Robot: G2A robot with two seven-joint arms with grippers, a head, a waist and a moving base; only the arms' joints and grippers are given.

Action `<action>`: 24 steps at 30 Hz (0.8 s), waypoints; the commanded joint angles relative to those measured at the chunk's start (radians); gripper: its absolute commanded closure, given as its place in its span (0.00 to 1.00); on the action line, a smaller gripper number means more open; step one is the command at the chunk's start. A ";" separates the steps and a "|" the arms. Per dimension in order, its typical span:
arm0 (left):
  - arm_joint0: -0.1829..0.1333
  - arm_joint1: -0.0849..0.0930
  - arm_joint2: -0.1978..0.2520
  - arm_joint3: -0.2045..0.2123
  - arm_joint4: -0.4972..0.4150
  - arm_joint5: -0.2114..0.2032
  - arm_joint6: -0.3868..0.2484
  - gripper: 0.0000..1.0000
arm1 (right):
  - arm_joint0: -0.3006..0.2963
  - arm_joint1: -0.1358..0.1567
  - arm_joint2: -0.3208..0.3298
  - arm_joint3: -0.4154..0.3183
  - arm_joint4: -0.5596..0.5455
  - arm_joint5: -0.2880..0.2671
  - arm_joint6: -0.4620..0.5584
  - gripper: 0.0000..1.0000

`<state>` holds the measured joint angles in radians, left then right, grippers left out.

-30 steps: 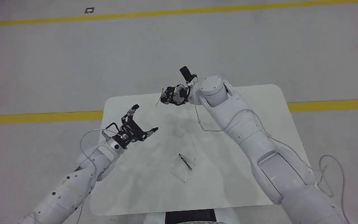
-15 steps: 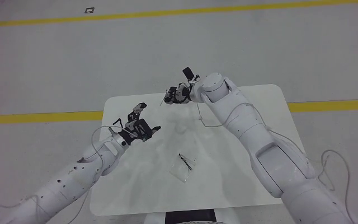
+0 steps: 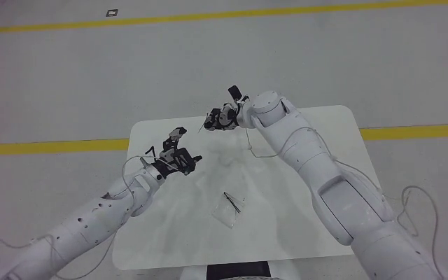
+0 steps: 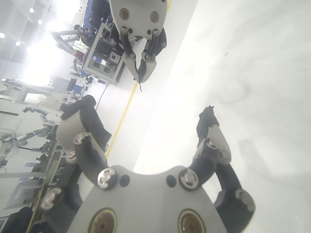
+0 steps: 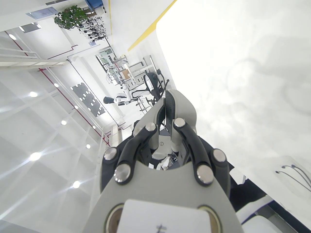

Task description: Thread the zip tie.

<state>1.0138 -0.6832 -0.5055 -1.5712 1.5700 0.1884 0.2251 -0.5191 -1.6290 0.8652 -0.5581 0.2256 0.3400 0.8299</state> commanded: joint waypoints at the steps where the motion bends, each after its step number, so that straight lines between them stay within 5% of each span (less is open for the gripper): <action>1: 0.001 -0.002 -0.002 -0.001 -0.001 -0.001 -0.002 0.00 | -0.013 0.001 0.000 -0.011 -0.005 0.000 -0.024 1.00; 9: -0.036 -0.013 0.022 0.006 0.000 0.003 -0.022 0.00 | -0.015 -0.003 -0.022 0.012 -0.036 0.000 -0.068 1.00; 18: -0.111 -0.034 0.104 0.027 0.000 0.006 -0.058 0.00 | 0.020 -0.027 -0.051 0.090 0.003 0.000 -0.089 1.00; 24: -0.113 -0.034 0.107 0.029 0.000 0.006 -0.057 0.00 | 0.020 -0.027 -0.051 0.090 0.003 0.000 -0.089 1.00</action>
<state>0.9010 -0.7172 -0.3986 -1.5424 1.5700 0.1951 0.1681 -0.4988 -1.6560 0.8146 -0.4679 0.2286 0.3400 0.7405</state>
